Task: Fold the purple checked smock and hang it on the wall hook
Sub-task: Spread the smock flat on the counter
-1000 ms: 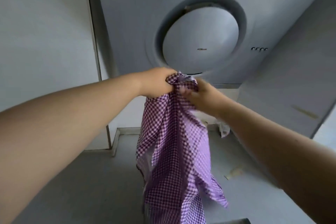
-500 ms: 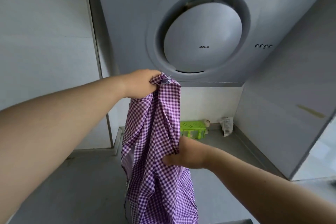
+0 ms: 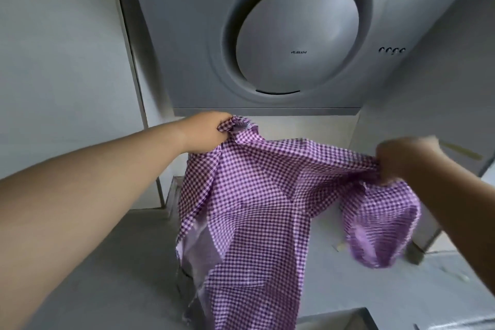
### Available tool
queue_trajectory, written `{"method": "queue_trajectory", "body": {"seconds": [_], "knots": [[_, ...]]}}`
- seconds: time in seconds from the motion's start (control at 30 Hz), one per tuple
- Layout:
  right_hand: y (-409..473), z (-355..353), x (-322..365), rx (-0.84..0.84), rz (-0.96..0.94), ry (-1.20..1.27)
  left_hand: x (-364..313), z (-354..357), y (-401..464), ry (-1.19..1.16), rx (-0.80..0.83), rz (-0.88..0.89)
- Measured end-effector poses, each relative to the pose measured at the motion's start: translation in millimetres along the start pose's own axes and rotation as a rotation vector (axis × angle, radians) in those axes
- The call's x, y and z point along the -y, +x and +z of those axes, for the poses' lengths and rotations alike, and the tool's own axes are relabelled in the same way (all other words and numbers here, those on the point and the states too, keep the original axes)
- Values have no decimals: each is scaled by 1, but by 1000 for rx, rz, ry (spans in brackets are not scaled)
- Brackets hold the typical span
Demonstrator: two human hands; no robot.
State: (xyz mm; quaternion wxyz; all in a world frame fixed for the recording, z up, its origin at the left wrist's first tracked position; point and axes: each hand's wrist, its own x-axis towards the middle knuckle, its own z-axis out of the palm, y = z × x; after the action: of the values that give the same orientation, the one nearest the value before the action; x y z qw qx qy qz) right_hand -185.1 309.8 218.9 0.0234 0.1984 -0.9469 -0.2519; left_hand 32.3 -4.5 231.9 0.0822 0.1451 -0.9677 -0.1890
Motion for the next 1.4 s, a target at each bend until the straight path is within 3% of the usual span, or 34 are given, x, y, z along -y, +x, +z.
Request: {"method": "queue_trajectory", "body": {"seconds": [0.03,0.1,0.2,0.33,0.4,0.47,0.53,0.63,0.77,0.93,1.07,1.2,1.4], "knots": [[1,1,6,-82,-54,39,-6,5,2,-28,5,18],[-6,4,41,-218,-313,373,-20,16,6,-72,32,65],[-38,5,103,-100,-587,942,-47,31,10,-121,64,128],[-53,13,135,-130,-546,1212,-63,47,11,-134,77,138],[-58,16,134,-11,-550,1485,-65,53,10,-186,80,108],[-62,18,132,170,-672,1683,-66,61,9,-253,109,100],[-61,19,133,188,-733,1650,-69,69,10,-293,145,99],[-54,21,133,35,-621,1590,-74,79,13,-337,156,62],[-42,29,113,-9,-572,1571,-64,80,18,-368,179,-23],[-35,31,76,-28,-538,1502,-54,79,20,-487,445,3],[-32,32,46,-23,-577,1353,-61,89,19,-367,640,60],[-26,33,26,-71,-579,1201,-61,102,19,-143,667,111],[-18,44,3,-92,-469,1043,-47,96,20,-271,716,78]]}}
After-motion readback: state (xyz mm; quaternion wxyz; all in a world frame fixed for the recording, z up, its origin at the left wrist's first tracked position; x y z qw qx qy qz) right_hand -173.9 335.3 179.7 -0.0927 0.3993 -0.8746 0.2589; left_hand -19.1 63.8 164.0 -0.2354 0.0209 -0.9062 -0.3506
